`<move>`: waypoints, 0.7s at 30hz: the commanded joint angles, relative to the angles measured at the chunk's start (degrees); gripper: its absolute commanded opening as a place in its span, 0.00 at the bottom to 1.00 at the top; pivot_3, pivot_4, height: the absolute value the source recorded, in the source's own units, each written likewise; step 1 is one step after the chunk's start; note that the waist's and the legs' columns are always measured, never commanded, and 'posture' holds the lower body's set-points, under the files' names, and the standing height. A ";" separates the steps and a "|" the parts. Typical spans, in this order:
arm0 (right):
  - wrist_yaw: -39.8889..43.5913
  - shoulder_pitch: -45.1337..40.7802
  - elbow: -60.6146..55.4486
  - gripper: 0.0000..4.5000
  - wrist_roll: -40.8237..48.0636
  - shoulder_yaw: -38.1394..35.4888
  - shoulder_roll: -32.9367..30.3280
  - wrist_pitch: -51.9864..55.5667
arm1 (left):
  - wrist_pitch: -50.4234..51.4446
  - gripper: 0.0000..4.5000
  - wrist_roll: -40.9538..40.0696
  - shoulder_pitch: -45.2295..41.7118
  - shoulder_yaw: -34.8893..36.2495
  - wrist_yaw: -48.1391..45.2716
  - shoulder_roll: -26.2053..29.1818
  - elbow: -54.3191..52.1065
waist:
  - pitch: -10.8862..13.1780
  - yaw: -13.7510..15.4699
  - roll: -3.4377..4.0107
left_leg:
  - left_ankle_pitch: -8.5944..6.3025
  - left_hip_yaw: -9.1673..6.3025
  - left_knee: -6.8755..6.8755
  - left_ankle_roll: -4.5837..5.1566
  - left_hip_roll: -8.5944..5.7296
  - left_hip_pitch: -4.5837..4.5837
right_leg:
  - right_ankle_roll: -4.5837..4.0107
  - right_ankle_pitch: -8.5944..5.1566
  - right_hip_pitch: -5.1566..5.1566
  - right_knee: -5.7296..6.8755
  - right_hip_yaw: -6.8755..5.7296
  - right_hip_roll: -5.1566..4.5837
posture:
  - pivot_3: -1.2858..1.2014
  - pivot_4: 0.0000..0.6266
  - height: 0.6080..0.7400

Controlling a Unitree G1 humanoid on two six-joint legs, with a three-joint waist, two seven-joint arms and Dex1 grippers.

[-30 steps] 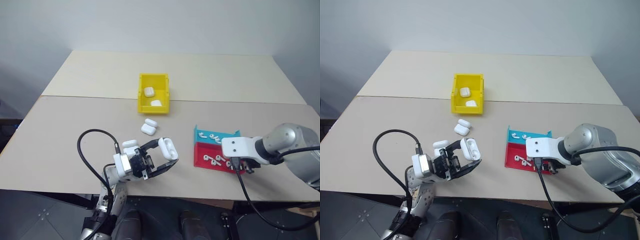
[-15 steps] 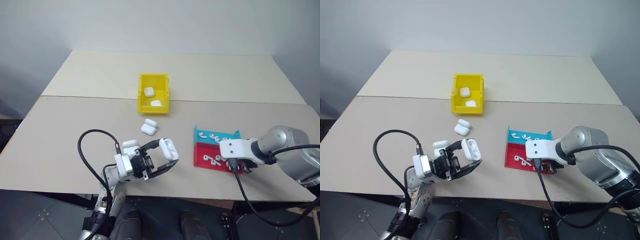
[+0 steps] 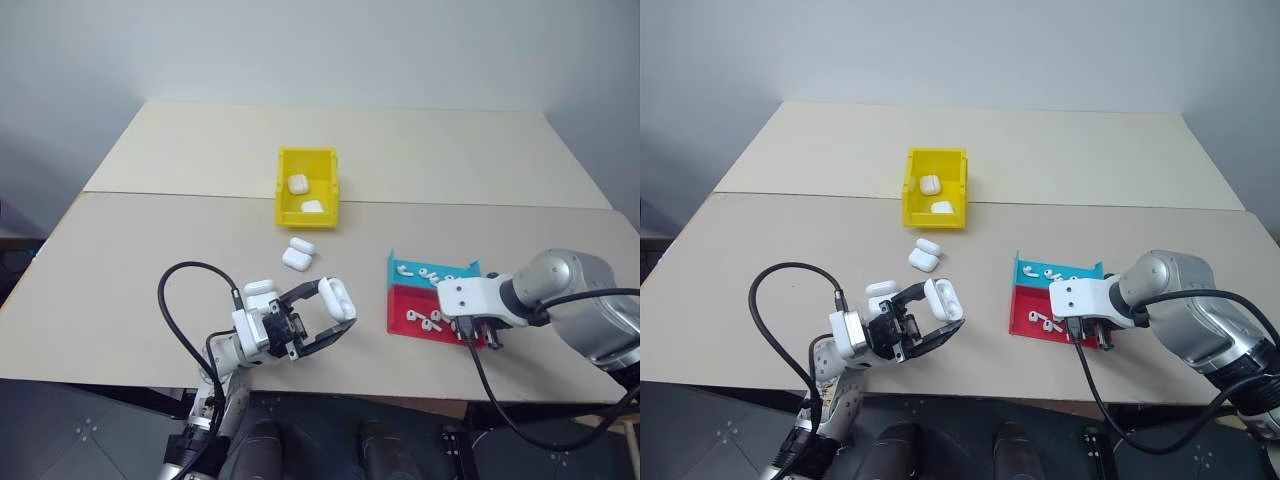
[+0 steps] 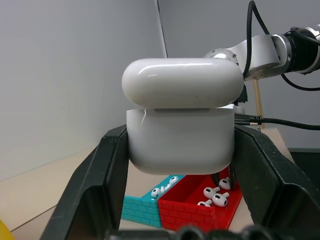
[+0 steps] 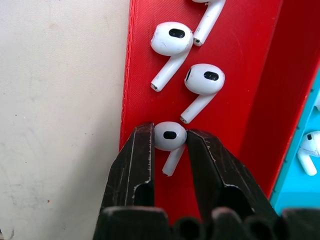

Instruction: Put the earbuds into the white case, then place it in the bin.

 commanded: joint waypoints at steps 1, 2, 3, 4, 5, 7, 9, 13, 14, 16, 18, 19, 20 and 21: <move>0.07 -0.02 0.16 0.28 -0.83 -1.48 0.17 -0.69 | -0.55 0.62 0.24 0.01 -0.12 0.66 -0.05 -2.04 | 0.00 0.00 0.00 | 0.00 0.00 0.00 0.00 0.00 0.00 | 0.00 0.00 0.00 0.00 0.00 0.00 | 0.52 0.24 1.00; 0.12 -0.01 0.24 0.28 -0.90 -1.53 0.26 -0.70 | -0.54 0.62 0.31 -0.02 -0.17 0.75 -0.03 -2.01 | 0.00 -0.01 0.00 | 0.00 0.00 0.00 0.00 0.00 0.00 | 0.00 0.00 0.00 0.00 0.00 0.00 | 0.52 0.24 1.00; 0.16 0.08 0.29 0.28 -0.92 -1.58 0.28 -0.77 | -0.51 0.62 0.40 -0.04 -0.20 0.88 -0.01 -1.97 | 0.00 -0.02 0.00 | 0.00 0.00 0.00 0.00 0.00 0.00 | 0.00 0.00 0.00 0.00 0.00 0.00 | 0.52 0.24 1.00; 0.18 0.10 0.39 0.28 -0.95 -1.61 0.33 -0.81 | -0.46 0.62 0.49 -0.09 -0.21 1.00 0.01 -1.92 | 0.00 -0.02 0.00 | 0.00 0.00 0.00 0.00 0.00 0.00 | 0.00 0.00 0.00 0.00 0.00 0.00 | 0.52 0.24 1.00; 0.19 0.14 0.45 0.28 -0.94 -1.65 0.33 -0.88 | -0.43 0.62 0.57 -0.11 -0.23 1.07 0.04 -1.90 | 0.00 -0.02 0.00 | 0.00 0.00 0.00 0.00 0.00 0.00 | 0.00 0.00 0.00 0.00 0.00 0.00 | 0.52 0.24 1.00; 0.23 0.18 0.57 0.24 -0.93 -1.70 0.34 -0.99 | -0.40 0.62 0.66 -0.18 -0.25 1.16 0.06 -1.83 | 0.00 0.00 0.00 | 0.00 0.00 0.00 0.00 0.00 0.00 | 0.00 0.00 0.00 0.00 0.00 0.00 | 0.52 0.24 1.00; 0.32 0.28 0.64 0.18 -1.10 -1.67 0.14 -1.38 | -0.27 0.62 0.74 -0.22 -0.26 1.28 0.12 -1.81 | 0.00 0.00 0.00 | 0.00 0.00 0.00 0.00 0.00 0.00 | 0.00 0.00 0.00 0.00 0.00 0.00 | 0.52 0.24 1.00; -0.06 0.40 0.41 0.18 -0.94 -2.32 0.55 -0.46 | -0.16 0.62 0.76 -0.17 -0.29 1.27 0.20 -1.87 | 0.00 0.00 0.00 | 0.00 0.00 0.00 0.00 0.00 0.00 | 0.00 0.00 0.00 0.00 0.00 0.00 | 0.52 0.24 1.00; -0.06 0.38 0.27 0.18 -0.88 -2.46 0.60 -0.11 | -0.14 0.62 0.74 -0.15 -0.32 1.26 0.22 -1.91 | 0.00 -0.01 0.00 | 0.00 0.00 0.00 0.00 0.00 0.00 | 0.00 0.00 0.00 0.00 0.00 0.00 | 0.52 0.24 1.00; 0.03 0.53 -0.64 0.18 -0.33 -3.33 0.48 0.80 | 0.02 0.62 0.35 -0.24 -0.47 1.20 0.01 -2.16 | 0.00 -0.03 0.00 | 0.00 0.00 0.00 0.00 0.00 0.00 | 0.00 0.00 0.00 0.00 0.00 0.00 | 0.52 0.24 1.00; 0.16 0.81 -2.55 0.18 0.73 -5.19 0.01 2.35 | 1.00 0.62 -0.17 -0.48 -0.75 1.75 -0.49 -3.15 | 0.00 0.03 0.00 | 0.00 0.00 0.00 0.00 0.00 -0.01 | 0.00 0.00 -0.01 0.00 0.00 0.00 | 0.52 0.24 1.00; 0.27 1.10 -4.12 0.18 1.68 -6.90 -0.57 3.15 | 1.63 0.62 -0.92 -0.81 -0.98 1.80 -0.94 -3.97 | 0.00 0.04 0.00 | 0.00 0.00 0.00 0.00 0.00 -0.03 | 0.00 0.00 -0.02 0.00 0.00 0.00 | 0.52 0.24 1.00; 0.32 1.26 -5.16 0.18 2.27 -7.99 -0.92 3.71 | 2.10 0.62 -1.44 -1.04 -1.07 1.78 -1.23 -4.52 | 0.01 0.06 0.02 | 0.00 0.00 0.00 0.00 0.00 -0.05 | 0.00 0.00 -0.03 0.00 0.00 0.00 | 0.52 0.24 1.00; 0.44 1.10 -7.23 0.18 4.29 -10.98 -1.18 6.26 | 3.67 0.62 -2.35 -1.38 -1.48 2.26 -1.55 -6.30 | 0.01 0.05 0.03 | 0.00 0.00 0.00 0.00 0.00 -0.08 | 0.00 0.00 -0.06 0.00 0.00 0.00 | 0.52 0.24 1.00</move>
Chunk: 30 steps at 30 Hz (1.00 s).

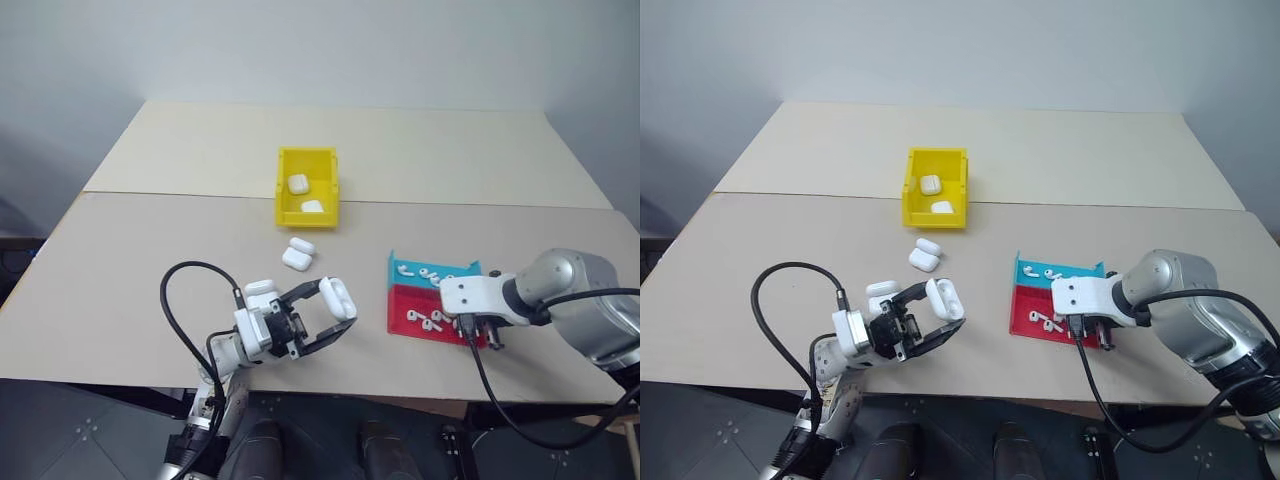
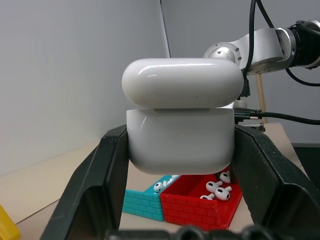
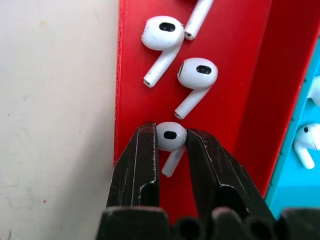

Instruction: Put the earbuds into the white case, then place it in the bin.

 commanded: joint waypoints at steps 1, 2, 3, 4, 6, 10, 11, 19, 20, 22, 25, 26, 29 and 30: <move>0.35 -0.87 -6.86 0.18 5.25 -9.52 -1.81 6.24 | 3.57 0.62 -3.53 -1.62 -1.33 1.31 -1.15 -6.67 | 0.00 0.01 0.02 | 0.00 0.00 0.00 0.00 0.00 0.01 | 0.00 0.00 0.01 0.00 0.00 0.00 | 0.52 0.24 1.00; 0.44 -1.21 -8.55 0.18 7.48 -12.53 -1.88 9.00 | 5.27 0.62 -4.65 -1.94 -1.75 1.84 -1.43 -8.67 | 0.00 0.03 0.02 | 0.00 -0.01 0.00 0.00 0.00 -0.03 | 0.00 0.00 -0.01 0.00 0.00 0.00 | 0.52 0.24 1.00; 0.61 -1.17 -10.02 0.18 9.68 -15.75 -2.05 10.71 | 6.84 0.62 -5.71 -2.26 -2.13 2.34 -1.73 -10.58 | 0.00 0.06 0.01 | 0.00 -0.01 0.00 0.00 0.00 0.00 | 0.01 0.00 0.02 0.00 0.00 0.00 | 0.52 0.24 1.00; 0.72 -0.86 -11.14 0.18 12.07 -19.41 -1.90 11.69 | 8.57 0.62 -6.57 -2.56 -2.45 3.00 -1.82 -12.49 | 0.00 0.09 0.01 | 0.00 -0.02 0.00 0.00 0.00 -0.02 | 0.01 0.01 0.02 0.01 -0.01 0.00 | 0.52 0.24 1.00; -0.48 -1.36 -12.74 0.18 16.31 -25.17 -0.68 15.66 | 11.30 0.62 -8.16 -2.96 -2.68 3.53 -1.74 -15.10 | 0.00 0.13 0.01 | 0.00 -0.05 0.00 0.00 0.00 -0.02 | 0.01 0.01 0.04 0.00 -0.04 0.00 | 0.52 0.24 1.00; -4.87 -6.47 -13.51 0.18 29.86 -39.61 9.13 23.57 | 15.15 0.62 -10.63 -3.71 -2.39 1.02 0.24 -17.18 | 0.00 -0.41 -0.01 | 0.00 -0.06 0.00 0.01 0.00 0.05 | 0.00 0.01 0.09 0.00 -0.04 0.02 | 0.52 0.24 1.00; -5.41 -7.13 -14.11 0.18 34.23 -43.76 12.31 23.77 | 15.99 0.62 -11.34 -3.77 -2.30 0.51 0.59 -17.56 | 0.00 -0.40 -0.01 | 0.01 -0.07 0.01 0.02 0.00 0.05 | -0.01 0.02 0.09 0.01 -0.04 0.04 | 0.52 0.24 1.00; -11.31 -6.99 -15.82 0.18 57.24 -54.34 30.32 14.51 | 22.00 0.62 -15.63 -4.82 -1.25 -1.30 1.52 -19.04 | 0.00 -0.38 -0.01 | 0.04 -0.20 0.00 0.07 0.00 -0.08 | -0.02 0.03 0.09 0.01 -0.18 0.04 | 0.52 0.24 1.00; -11.19 -6.57 -16.18 0.18 57.57 -52.85 31.73 12.53 | 22.74 0.62 -15.82 -5.05 -1.16 -1.46 1.86 -19.15 | 0.00 -0.36 0.00 | 0.05 -0.20 0.00 0.09 0.00 -0.07 | -0.02 0.03 0.10 0.01 -0.18 0.04 | 0.52 0.24 1.00; -11.05 -6.17 -16.67 0.18 57.50 -48.60 34.88 8.43 | 23.59 0.62 -16.57 -5.78 -0.86 -1.91 1.88 -19.22 | 0.00 -0.43 0.00 | 0.06 -0.21 -0.01 0.12 0.00 -0.07 | -0.02 0.03 0.09 0.03 -0.20 0.04 | 0.52 0.24 1.00; -12.01 -6.29 -15.82 0.18 56.31 -43.12 38.41 3.91 | 25.98 0.62 -17.70 -6.93 -0.14 -1.71 2.41 -19.69 | -0.01 -1.07 0.02 | 0.07 -0.21 -0.01 0.12 0.00 -0.04 | -0.02 0.03 0.09 0.04 -0.19 0.04 | 0.52 0.24 1.00; -12.12 -6.27 -15.39 0.18 55.72 -41.42 39.30 2.50 | 26.64 0.62 -17.94 -7.34 0.09 -1.94 2.66 -19.69 | -0.01 -1.46 0.02 | 0.07 -0.22 -0.01 0.12 0.01 -0.05 | -0.02 0.03 0.09 0.04 -0.20 0.05 | 0.52 0.24 1.00; -11.31 -5.33 -14.07 0.18 54.02 -37.03 40.59 -2.59 | 27.72 0.62 -18.26 -7.92 0.58 -3.03 3.19 -19.73 | -0.01 -1.63 0.02 | 0.07 -0.23 -0.02 0.12 0.01 -0.05 | -0.02 0.03 0.08 0.05 -0.20 0.05 | 0.52 0.24 1.00; -11.03 -5.13 -13.64 0.18 53.84 -36.20 40.66 -3.80 | 27.85 0.62 -18.32 -7.95 0.67 -3.20 3.13 -19.77 | -0.01 -1.59 0.02 | 0.07 -0.24 -0.03 0.12 0.01 -0.05 | -0.02 0.03 0.08 0.05 -0.20 0.05 | 0.52 0.24 1.00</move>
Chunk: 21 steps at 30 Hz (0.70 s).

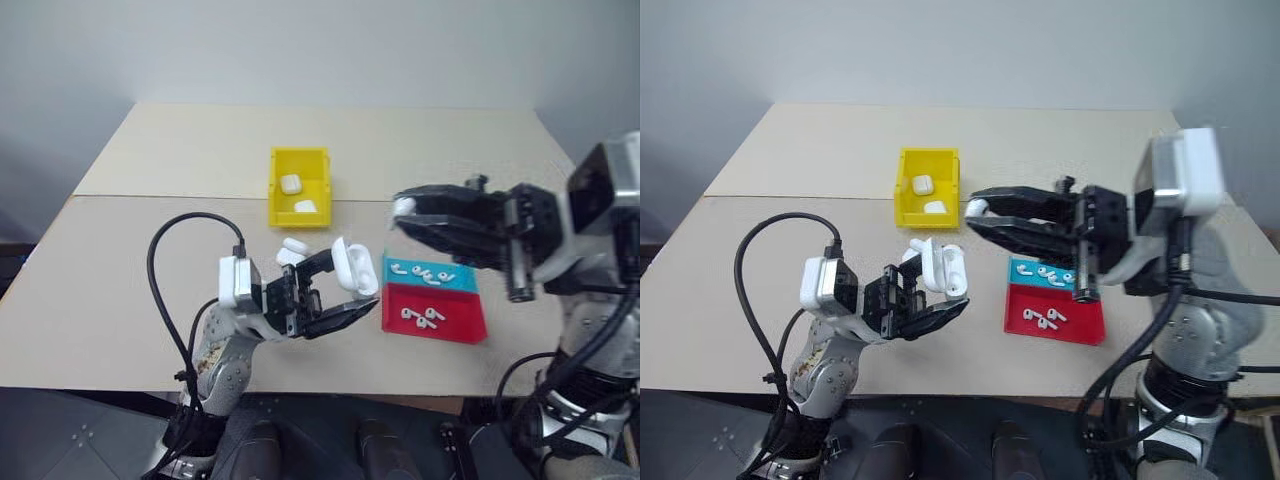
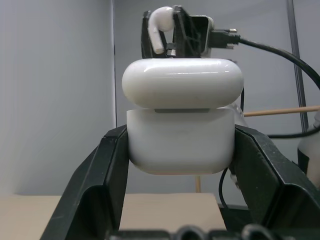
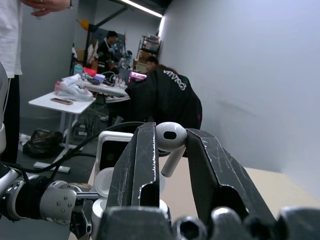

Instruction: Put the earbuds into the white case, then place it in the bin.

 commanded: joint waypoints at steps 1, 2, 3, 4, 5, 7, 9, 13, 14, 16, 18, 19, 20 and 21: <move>1.07 0.48 1.00 0.18 -1.30 3.32 0.54 -7.41 | 0.96 0.62 -1.07 -0.71 0.97 -1.05 -0.13 -2.46 | 0.00 0.06 0.00 | 0.00 0.00 0.00 0.00 0.00 -0.01 | 0.00 0.00 -0.01 0.00 0.00 0.00 | 0.52 0.24 1.00; 1.18 0.55 1.55 0.18 -2.06 4.22 0.78 -8.96 | 0.94 0.62 -1.07 -0.67 0.97 -1.23 -0.29 -2.57 | 0.00 0.15 0.00 | 0.00 0.00 0.00 0.00 0.00 -0.01 | 0.00 0.00 -0.01 0.00 0.00 0.00 | 0.52 0.24 1.00; 1.21 0.64 2.08 0.18 -2.85 5.06 0.87 -10.60 | 1.05 0.62 -1.00 -0.63 1.04 -1.38 -0.46 -2.65 | 0.00 0.18 0.00 | 0.00 -0.01 0.00 0.00 0.00 -0.03 | 0.00 0.00 -0.01 -0.01 -0.01 0.00 | 0.52 0.24 1.00; 1.47 0.85 2.51 0.18 -3.39 5.78 0.89 -12.03 | 1.14 0.62 -0.97 -0.45 1.01 -1.47 -0.64 -2.90 | 0.00 0.18 0.00 | 0.00 -0.01 0.00 0.00 0.00 -0.02 | 0.00 0.00 -0.01 -0.01 -0.02 0.00 | 0.52 0.24 1.00; 1.59 1.03 2.86 0.18 -3.62 6.35 0.72 -13.15 | 1.25 0.62 -0.92 -0.31 1.03 -1.57 -0.82 -3.07 | 0.00 0.19 0.00 | 0.00 -0.01 0.00 0.00 0.00 -0.02 | 0.00 0.00 0.00 -0.01 -0.02 0.00 | 0.52 0.24 1.00; 1.95 1.56 3.36 0.18 -3.82 7.18 0.29 -14.86 | 1.24 0.62 -0.84 -0.19 1.08 -1.68 -1.27 -3.23 | 0.00 0.18 0.00 | 0.00 -0.02 0.00 0.00 0.00 -0.02 | 0.00 0.00 0.00 -0.01 -0.02 0.00 | 0.52 0.24 1.00; 2.53 2.51 3.74 0.18 -4.50 8.20 -0.45 -16.43 | 1.31 0.62 -0.67 -0.20 1.13 -1.84 -1.49 -3.31 | 0.00 0.18 0.00 | 0.00 -0.02 0.00 0.00 0.00 -0.02 | 0.00 0.00 -0.01 -0.01 -0.02 0.00 | 0.52 0.24 1.00; 2.90 3.91 4.36 0.18 -4.97 9.56 -1.78 -18.33 | 1.43 0.62 -0.45 -0.04 1.12 -1.96 -1.75 -3.52 | 0.00 0.13 0.00 | 0.00 -0.02 0.00 0.00 0.00 -0.01 | 0.00 0.00 0.00 -0.01 -0.02 0.00 | 0.52 0.24 1.00; 3.01 4.25 4.60 0.18 -4.86 9.74 -2.09 -18.64 | 1.44 0.62 -0.40 0.07 1.09 -1.92 -1.79 -3.63 | 0.00 0.13 0.00 | 0.00 -0.02 0.00 0.00 0.00 -0.01 | 0.00 0.00 0.00 -0.01 -0.02 0.00 | 0.52 0.24 1.00; 3.41 4.84 5.11 0.18 -4.94 10.10 -2.61 -19.28 | 1.62 0.62 -0.41 0.27 1.09 -1.75 -1.77 -3.89 | 0.00 0.11 0.00 | 0.00 -0.02 0.00 0.00 0.00 -0.02 | 0.00 0.00 0.00 -0.01 -0.02 0.00 | 0.52 0.24 1.00; 3.70 5.17 5.61 0.18 -5.27 10.59 -3.08 -19.89 | 1.74 0.62 -0.38 0.32 1.14 -1.68 -1.78 -3.95 | 0.00 0.09 0.00 | 0.00 -0.02 0.00 0.00 0.00 -0.02 | 0.00 0.00 0.00 -0.02 -0.02 0.00 | 0.52 0.24 1.00; 3.75 5.25 5.78 0.18 -5.33 10.83 -3.29 -20.17 | 1.78 0.62 -0.34 0.32 1.18 -1.70 -1.81 -3.93 | 0.00 0.10 0.00 | 0.00 -0.02 0.00 0.00 0.00 -0.02 | 0.00 0.00 0.00 -0.02 -0.02 0.00 | 0.52 0.24 1.00; 3.75 5.24 5.92 0.18 -5.22 11.00 -3.41 -20.35 | 1.83 0.62 -0.29 0.25 1.23 -1.69 -1.86 -3.89 | 0.00 0.11 0.00 | 0.00 -0.02 0.00 0.00 0.00 -0.02 | 0.00 0.00 0.00 -0.01 -0.02 0.00 | 0.52 0.24 1.00; 3.70 5.21 6.01 0.18 -5.17 11.19 -3.48 -20.55 | 1.85 0.62 -0.26 0.20 1.27 -1.70 -1.91 -3.85 | 0.00 0.12 0.00 | 0.00 -0.02 0.00 0.00 0.00 -0.01 | 0.00 0.00 0.00 -0.01 -0.02 0.00 | 0.52 0.24 1.00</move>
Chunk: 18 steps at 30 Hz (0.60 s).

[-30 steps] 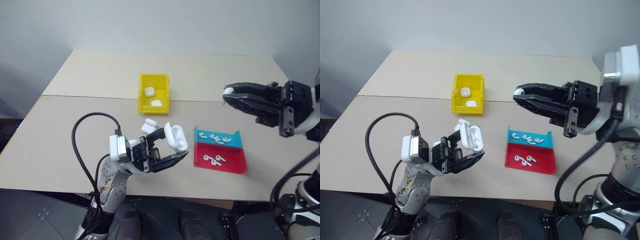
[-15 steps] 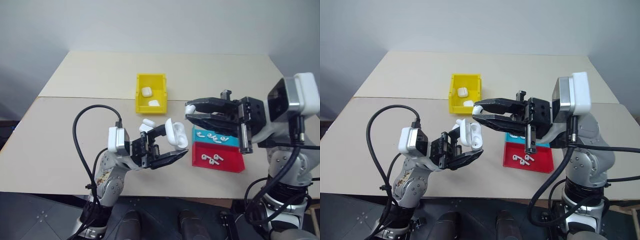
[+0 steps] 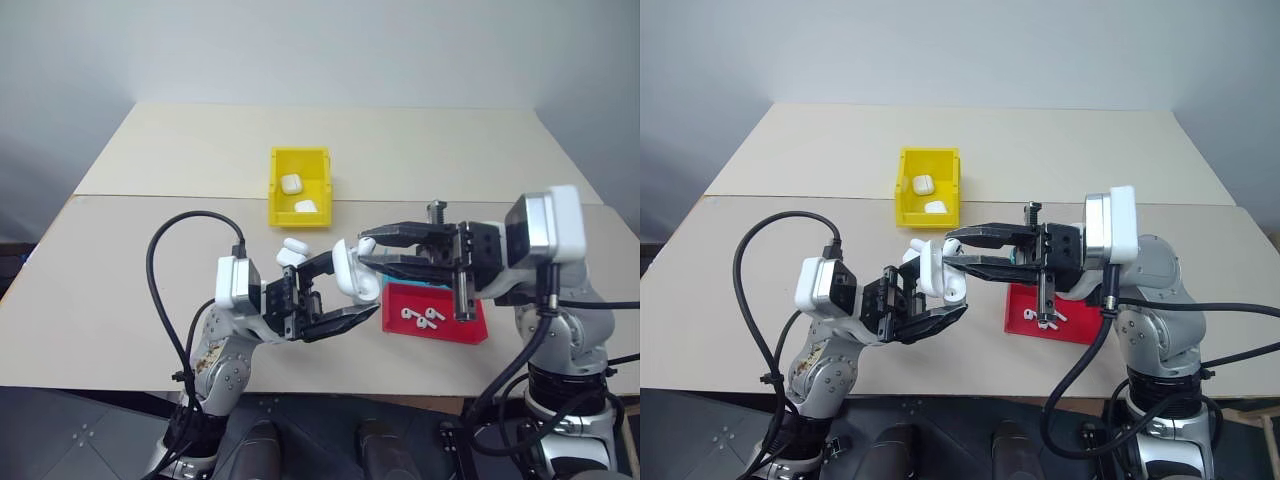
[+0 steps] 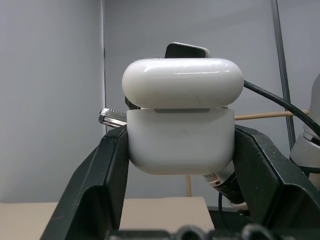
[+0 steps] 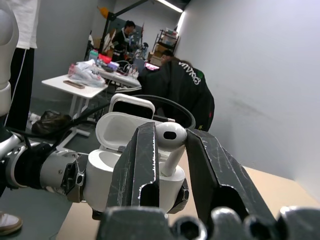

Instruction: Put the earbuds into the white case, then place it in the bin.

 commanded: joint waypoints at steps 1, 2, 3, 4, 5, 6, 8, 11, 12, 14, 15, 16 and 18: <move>0.04 -0.04 -0.14 0.18 0.39 0.10 -0.74 -1.94 | -0.14 0.62 -0.27 -0.36 0.45 -0.03 -0.42 -2.72 | 0.00 0.01 0.00 | 0.00 0.00 0.00 0.00 0.00 0.00 | 0.00 0.00 0.00 0.00 0.00 0.00 | 0.52 0.24 1.00; 0.01 -0.12 -0.03 0.18 0.33 0.29 -0.73 -2.07 | -0.15 0.62 -0.27 -0.36 0.45 -0.06 -0.44 -2.73 | 0.00 0.02 0.00 | 0.00 0.00 0.00 0.00 0.00 0.00 | 0.00 0.00 0.00 0.00 0.00 0.00 | 0.52 0.24 1.00; 0.17 -0.18 0.05 0.18 0.21 0.55 -0.81 -2.20 | -0.14 0.62 -0.26 -0.34 0.42 -0.06 -0.46 -2.75 | 0.00 0.02 0.00 | 0.00 0.00 0.00 0.00 0.00 0.00 | 0.00 0.00 0.00 0.00 0.00 0.00 | 0.52 0.24 1.00; 0.32 -0.22 0.13 0.18 -0.19 0.88 -0.88 -2.45 | -0.13 0.62 -0.24 -0.33 0.38 -0.06 -0.50 -2.74 | 0.00 0.02 0.00 | 0.00 0.00 0.00 0.00 0.00 0.00 | 0.00 0.00 0.00 0.00 0.00 0.00 | 0.52 0.24 1.00; 0.45 -0.20 0.17 0.24 -0.44 1.14 -0.99 -2.58 | -0.14 0.62 -0.21 -0.30 0.34 -0.06 -0.53 -2.73 | 0.00 0.02 0.00 | 0.00 0.00 0.00 0.00 0.00 0.00 | 0.00 0.00 0.00 -0.01 0.00 0.00 | 0.52 0.24 1.00; 0.81 -0.15 0.15 0.30 -0.38 1.36 -1.26 -2.47 | -0.15 0.62 -0.10 -0.28 0.27 0.02 -0.60 -2.72 | 0.00 0.01 0.00 | 0.00 0.00 0.00 0.00 0.00 -0.01 | 0.00 0.00 0.00 -0.02 0.00 0.00 | 0.52 0.24 1.00; 1.67 0.06 0.12 0.40 0.24 1.50 -1.84 -2.10 | -0.20 0.62 0.05 -0.23 0.18 0.18 -0.77 -2.69 | 0.00 0.01 0.00 | 0.00 0.00 0.00 0.00 0.00 -0.01 | 0.00 0.00 0.00 -0.02 0.00 0.00 | 0.52 0.24 1.00; 1.14 -0.17 0.70 0.40 0.20 1.16 -2.07 -2.51 | -0.19 0.62 0.12 -0.19 0.19 0.26 -0.84 -2.67 | 0.00 0.03 0.00 | 0.00 0.00 0.00 0.00 0.00 -0.01 | 0.00 0.00 0.00 -0.01 0.00 0.00 | 0.52 0.24 1.00; 1.29 -0.25 0.90 0.40 0.25 1.06 -2.31 -2.74 | -0.18 0.62 0.15 -0.15 0.20 0.28 -0.89 -2.65 | 0.00 0.02 0.00 | 0.00 0.00 0.00 0.00 0.00 -0.01 | 0.00 0.00 0.00 -0.01 0.00 0.00 | 0.52 0.24 1.00; 1.92 -0.31 1.04 0.40 0.63 0.76 -2.87 -2.96 | -0.21 0.62 0.34 -0.05 0.18 0.41 -1.01 -2.53 | 0.00 0.01 0.00 | 0.00 0.00 0.00 0.00 0.00 -0.01 | 0.00 0.00 0.00 -0.01 0.00 0.00 | 0.52 0.24 1.00; 2.45 -0.32 0.98 0.40 0.94 0.28 -3.25 -3.35 | -0.10 0.62 0.56 0.08 0.29 0.74 -0.93 -2.46 | 0.00 0.02 0.00 | 0.00 0.00 0.00 0.00 0.00 -0.01 | 0.01 0.00 0.00 -0.02 0.00 0.00 | 0.52 0.24 1.00; 3.18 -0.40 1.02 0.40 1.81 -0.48 -3.91 -3.25 | -0.05 0.62 0.83 0.21 0.53 0.99 -0.72 -2.24 | 0.00 0.03 0.00 | 0.00 0.00 0.00 0.00 0.00 -0.01 | 0.00 0.00 0.00 -0.02 0.00 0.00 | 0.52 0.24 1.00; 4.50 -1.86 2.95 0.40 4.36 -3.56 -6.44 -1.84 | -1.50 0.62 2.06 0.73 1.91 -0.58 0.62 0.54 | 0.00 0.05 0.00 | 0.00 0.00 0.00 0.00 0.00 -0.01 | 0.01 0.00 0.00 -0.02 0.00 0.00 | 0.52 0.24 1.00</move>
